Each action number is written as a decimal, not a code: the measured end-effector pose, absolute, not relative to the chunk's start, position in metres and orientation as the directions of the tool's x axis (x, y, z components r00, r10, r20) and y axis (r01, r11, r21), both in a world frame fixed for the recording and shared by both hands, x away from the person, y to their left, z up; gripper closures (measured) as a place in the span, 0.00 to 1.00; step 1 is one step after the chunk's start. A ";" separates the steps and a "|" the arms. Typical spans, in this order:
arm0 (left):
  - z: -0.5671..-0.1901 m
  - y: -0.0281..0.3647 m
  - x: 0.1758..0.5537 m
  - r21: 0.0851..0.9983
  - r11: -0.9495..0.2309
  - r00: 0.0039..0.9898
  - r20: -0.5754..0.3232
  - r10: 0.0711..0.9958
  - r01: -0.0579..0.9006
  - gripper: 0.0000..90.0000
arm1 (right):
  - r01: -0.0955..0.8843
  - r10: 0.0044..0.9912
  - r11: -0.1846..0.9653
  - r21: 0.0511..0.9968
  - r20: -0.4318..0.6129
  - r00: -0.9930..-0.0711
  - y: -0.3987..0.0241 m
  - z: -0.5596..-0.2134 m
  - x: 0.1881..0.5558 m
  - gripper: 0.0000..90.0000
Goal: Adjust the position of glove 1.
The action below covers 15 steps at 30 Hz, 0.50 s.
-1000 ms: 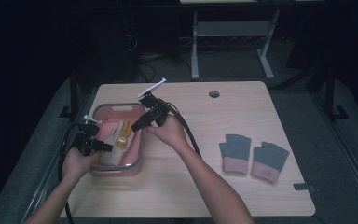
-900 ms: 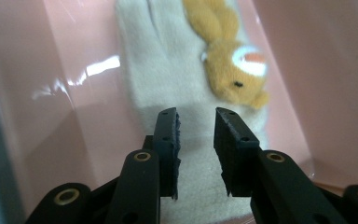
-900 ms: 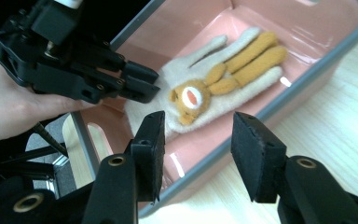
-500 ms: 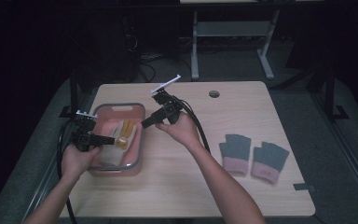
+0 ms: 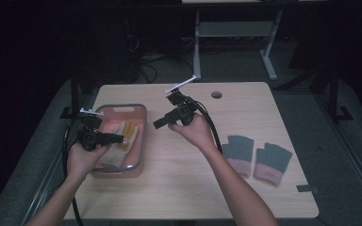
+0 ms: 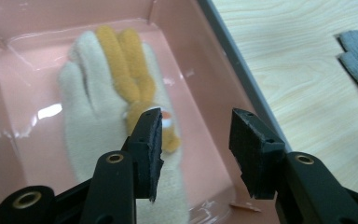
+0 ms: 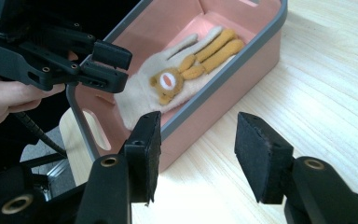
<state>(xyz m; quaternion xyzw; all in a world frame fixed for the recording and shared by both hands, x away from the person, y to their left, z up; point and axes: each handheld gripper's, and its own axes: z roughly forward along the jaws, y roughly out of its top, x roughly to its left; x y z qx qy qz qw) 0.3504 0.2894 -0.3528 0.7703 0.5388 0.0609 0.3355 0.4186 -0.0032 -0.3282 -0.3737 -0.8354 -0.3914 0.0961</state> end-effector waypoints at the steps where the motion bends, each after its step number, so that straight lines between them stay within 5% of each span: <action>1: -0.352 0.288 0.350 0.585 -0.199 0.419 -0.268 0.868 0.786 0.60 | 0.699 0.550 0.416 0.582 0.451 -0.703 -0.005 -0.328 0.417 0.56; 15: -0.344 0.268 0.351 0.617 -0.191 0.453 -0.301 0.839 0.763 0.52 | 0.719 0.599 0.383 0.580 0.436 -0.672 -0.034 -0.330 0.411 0.50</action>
